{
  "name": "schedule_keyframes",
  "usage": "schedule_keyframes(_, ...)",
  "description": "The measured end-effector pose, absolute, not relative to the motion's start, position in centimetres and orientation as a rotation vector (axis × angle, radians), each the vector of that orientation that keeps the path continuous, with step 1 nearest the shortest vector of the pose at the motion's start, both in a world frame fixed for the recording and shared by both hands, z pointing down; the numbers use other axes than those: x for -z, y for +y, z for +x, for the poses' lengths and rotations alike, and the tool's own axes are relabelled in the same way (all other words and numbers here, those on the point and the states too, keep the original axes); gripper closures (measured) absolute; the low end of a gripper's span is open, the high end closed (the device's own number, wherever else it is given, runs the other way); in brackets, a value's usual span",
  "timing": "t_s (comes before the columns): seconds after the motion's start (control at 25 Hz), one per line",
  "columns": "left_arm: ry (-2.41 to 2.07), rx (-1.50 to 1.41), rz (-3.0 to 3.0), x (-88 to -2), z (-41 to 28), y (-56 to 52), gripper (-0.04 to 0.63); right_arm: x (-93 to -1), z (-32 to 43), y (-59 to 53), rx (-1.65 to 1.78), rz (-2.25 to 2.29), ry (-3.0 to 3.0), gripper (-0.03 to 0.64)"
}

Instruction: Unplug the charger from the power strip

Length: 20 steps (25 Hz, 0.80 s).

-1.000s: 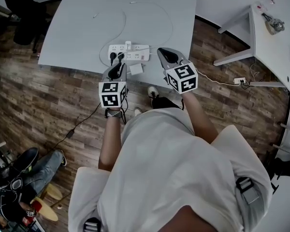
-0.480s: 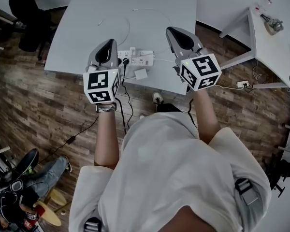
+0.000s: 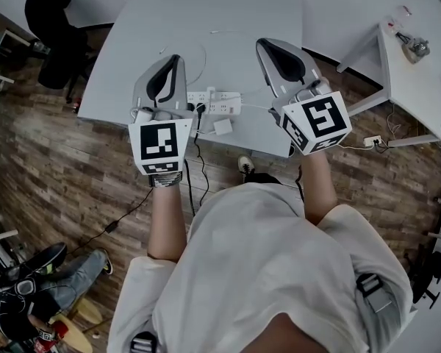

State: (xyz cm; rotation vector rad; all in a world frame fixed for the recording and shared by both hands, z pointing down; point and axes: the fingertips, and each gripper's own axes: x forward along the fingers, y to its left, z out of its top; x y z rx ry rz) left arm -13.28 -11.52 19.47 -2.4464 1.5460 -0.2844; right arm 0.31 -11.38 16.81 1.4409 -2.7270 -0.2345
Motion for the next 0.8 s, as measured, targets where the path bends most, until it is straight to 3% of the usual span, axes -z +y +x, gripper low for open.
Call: schedule_keyframes(0.8,1.526,0.258,-2.453,-19.6,-13.3,-9.8,0.589,-17.1,0.4,-10.2,0.223,1.453,-2.710,0.615)
